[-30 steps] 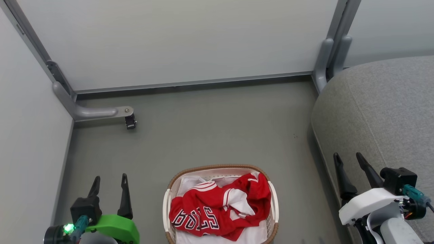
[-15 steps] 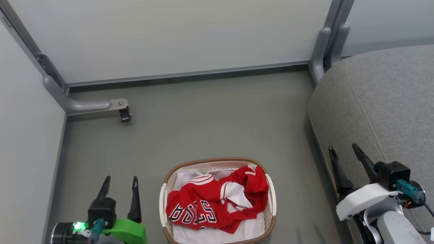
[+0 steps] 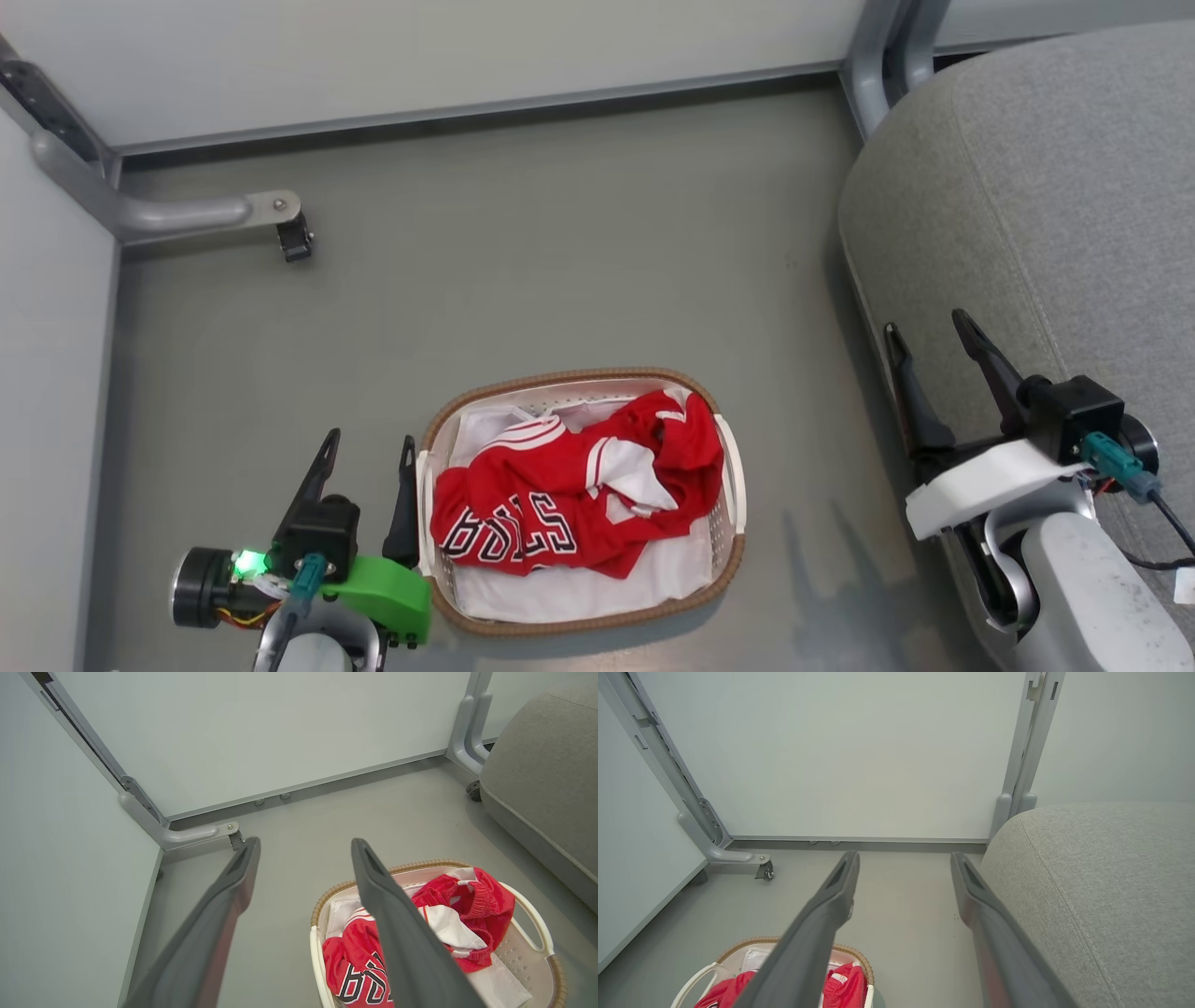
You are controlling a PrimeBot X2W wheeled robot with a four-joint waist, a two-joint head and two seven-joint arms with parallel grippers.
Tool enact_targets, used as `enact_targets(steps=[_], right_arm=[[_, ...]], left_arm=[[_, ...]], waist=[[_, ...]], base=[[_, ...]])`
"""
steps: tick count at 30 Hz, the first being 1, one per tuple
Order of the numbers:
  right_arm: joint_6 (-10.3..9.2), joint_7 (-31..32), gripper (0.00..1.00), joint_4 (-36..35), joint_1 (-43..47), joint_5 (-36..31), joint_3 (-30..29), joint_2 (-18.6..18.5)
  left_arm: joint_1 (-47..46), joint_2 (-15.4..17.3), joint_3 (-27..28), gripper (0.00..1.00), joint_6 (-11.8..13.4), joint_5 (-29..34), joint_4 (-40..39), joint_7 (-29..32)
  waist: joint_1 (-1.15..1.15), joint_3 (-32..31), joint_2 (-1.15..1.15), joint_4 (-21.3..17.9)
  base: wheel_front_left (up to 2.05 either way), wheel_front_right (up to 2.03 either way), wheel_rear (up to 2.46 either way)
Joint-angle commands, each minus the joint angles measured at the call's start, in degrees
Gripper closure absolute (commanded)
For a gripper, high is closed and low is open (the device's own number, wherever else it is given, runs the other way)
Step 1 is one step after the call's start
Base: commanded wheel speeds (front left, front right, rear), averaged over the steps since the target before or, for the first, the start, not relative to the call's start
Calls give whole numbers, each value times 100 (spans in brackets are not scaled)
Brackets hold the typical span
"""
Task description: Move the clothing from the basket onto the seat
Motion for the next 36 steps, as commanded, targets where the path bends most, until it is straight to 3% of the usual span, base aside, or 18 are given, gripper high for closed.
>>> enact_targets(steps=[1, 20, 31, 36], right_arm=[[-2, -28, 0, -47, -101, 37, 13, -12], [-2, -28, 0, -343, -835, 140, 248, 118], [-2, -27, 0, -562, -1186, 174, 371, 203], [-2, -28, 0, -611, -1313, 192, 471, 256]], left_arm=[[-147, -12, -41, 0, -26, 34, 21, -18], [-1015, -79, -416, 0, -73, 45, 507, -13], [-1775, 117, -775, 0, -252, 288, 1215, -13], [-2138, 243, -984, 0, -149, 433, 1588, -13]], waist=[[0, 312, 0, -147], [0, 1529, 0, -584], [0, 2252, 0, -834], [0, 2529, 0, -931]], base=[[0, 0, 0], [0, 0, 0], [0, 0, 0], [0, 0, 0]])
